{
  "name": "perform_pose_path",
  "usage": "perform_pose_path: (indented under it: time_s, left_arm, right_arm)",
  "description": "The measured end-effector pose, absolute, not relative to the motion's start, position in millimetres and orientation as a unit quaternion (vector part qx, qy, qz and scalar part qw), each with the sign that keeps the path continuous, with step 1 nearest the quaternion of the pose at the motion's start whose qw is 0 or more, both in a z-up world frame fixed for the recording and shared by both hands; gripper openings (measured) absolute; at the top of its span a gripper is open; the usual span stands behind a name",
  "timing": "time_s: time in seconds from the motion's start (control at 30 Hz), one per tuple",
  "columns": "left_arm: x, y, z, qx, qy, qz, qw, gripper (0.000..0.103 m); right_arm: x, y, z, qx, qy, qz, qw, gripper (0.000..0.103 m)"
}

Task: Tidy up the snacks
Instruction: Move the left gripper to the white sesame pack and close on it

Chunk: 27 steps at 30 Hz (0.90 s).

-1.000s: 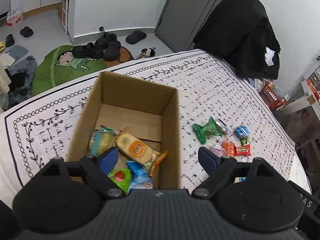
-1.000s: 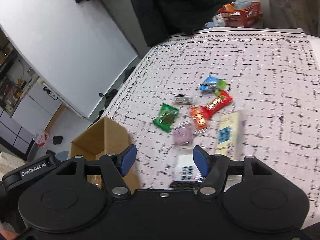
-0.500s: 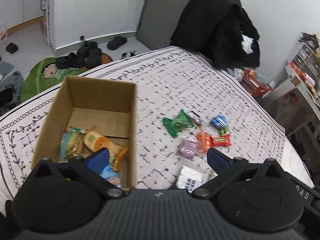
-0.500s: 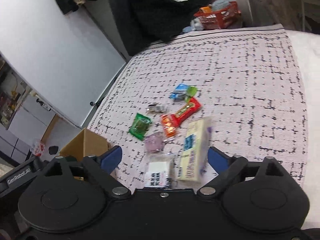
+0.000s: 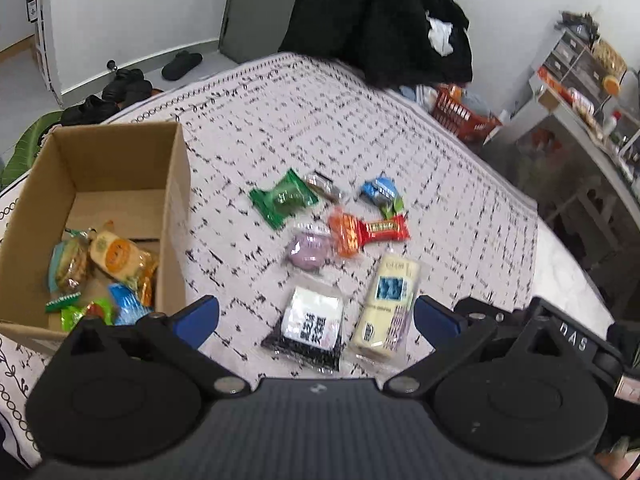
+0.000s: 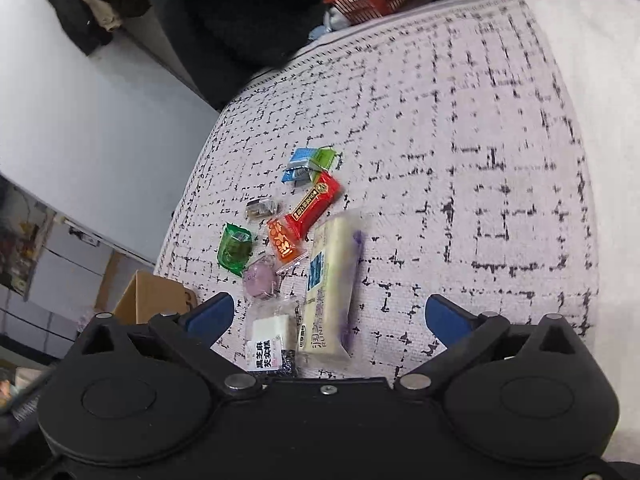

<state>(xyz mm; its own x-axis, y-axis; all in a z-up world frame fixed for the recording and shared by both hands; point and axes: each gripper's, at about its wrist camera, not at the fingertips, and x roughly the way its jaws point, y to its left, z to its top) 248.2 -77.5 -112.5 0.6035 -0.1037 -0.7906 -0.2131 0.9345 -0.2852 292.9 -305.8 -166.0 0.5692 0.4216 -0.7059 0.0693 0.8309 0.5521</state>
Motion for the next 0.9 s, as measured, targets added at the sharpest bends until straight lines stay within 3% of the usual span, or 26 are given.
perform_pose_path:
  time_s: [0.37,0.43,0.57,0.9]
  left_arm:
    - [261,-98,-141,-0.161,0.463,0.037,0.871,0.103]
    - [265,-101,-146,-0.159,0.464,0.035,0.871,0.102]
    - [274,-104,-160,-0.154,0.475,0.04,0.865,0.1]
    - [294,-103,-188,-0.136,0.495,0.052,0.856,0.088]
  right_arm:
    - [302,-310,-182,0.297,0.461,0.123,0.827,0.102]
    - [303,-309,-184,0.298,0.461,0.129,0.826,0.099]
    - [309,-308,-193,0.305,0.471,0.137,0.816,0.082]
    - [323,-300,-209,0.303,0.493,0.152,0.802,0.069]
